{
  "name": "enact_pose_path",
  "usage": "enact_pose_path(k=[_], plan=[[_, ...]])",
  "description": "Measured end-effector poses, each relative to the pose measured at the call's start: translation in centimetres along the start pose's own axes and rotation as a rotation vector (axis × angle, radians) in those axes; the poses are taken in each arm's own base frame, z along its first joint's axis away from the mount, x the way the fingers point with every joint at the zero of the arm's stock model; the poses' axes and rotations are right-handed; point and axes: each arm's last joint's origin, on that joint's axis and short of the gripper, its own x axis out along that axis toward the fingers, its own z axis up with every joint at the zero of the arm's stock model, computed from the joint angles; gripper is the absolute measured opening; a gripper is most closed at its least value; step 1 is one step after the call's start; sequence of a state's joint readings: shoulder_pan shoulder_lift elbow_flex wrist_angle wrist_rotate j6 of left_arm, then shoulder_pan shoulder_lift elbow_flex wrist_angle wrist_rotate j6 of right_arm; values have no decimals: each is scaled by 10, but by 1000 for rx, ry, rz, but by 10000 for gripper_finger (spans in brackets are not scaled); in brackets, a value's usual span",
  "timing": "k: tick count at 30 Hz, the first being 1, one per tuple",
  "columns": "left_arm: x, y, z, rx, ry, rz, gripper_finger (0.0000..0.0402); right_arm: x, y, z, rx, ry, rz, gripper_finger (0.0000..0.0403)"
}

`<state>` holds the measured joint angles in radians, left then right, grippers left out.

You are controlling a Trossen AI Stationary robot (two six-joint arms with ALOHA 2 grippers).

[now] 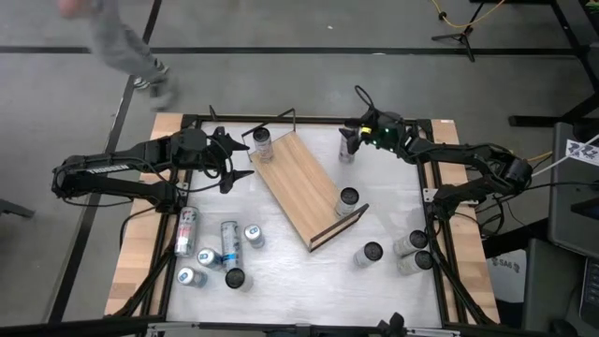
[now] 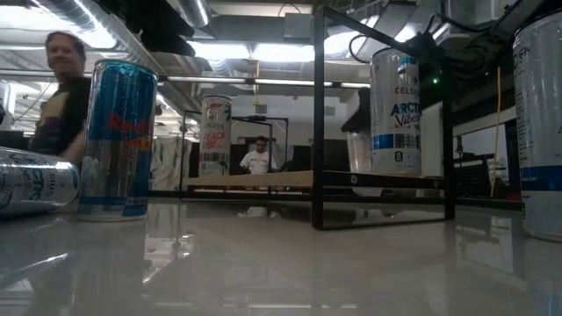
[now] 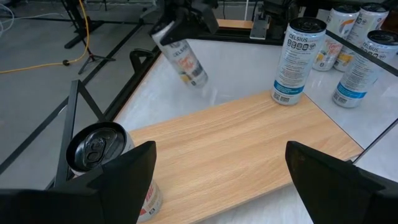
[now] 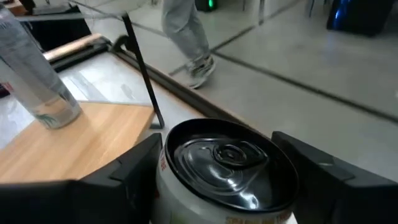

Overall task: Place canned beverage on shelf
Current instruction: Put the top white-orange soda can on the shelf

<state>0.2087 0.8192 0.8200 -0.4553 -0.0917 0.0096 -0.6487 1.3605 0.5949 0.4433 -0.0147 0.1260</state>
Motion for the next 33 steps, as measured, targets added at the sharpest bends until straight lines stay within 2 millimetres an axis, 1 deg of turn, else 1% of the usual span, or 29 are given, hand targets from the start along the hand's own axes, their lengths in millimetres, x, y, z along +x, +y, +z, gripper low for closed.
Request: enact_pose_path(k=[8,15,18,25,33], plan=[[0,0,0,0,0,0,350,0,1,4,-129,-40,4,269],[0,0,0,0,0,0,350,-10,0,-4,-138,-239,16,269],[0,0,0,0,0,0,350,-15,-1,-11,-138,-281,12,269],[0,0,0,1,0,0,350,-19,-3,-29,-138,-231,8,269],[0,0,0,0,0,0,350,-24,-5,-43,-149,-196,5,269]])
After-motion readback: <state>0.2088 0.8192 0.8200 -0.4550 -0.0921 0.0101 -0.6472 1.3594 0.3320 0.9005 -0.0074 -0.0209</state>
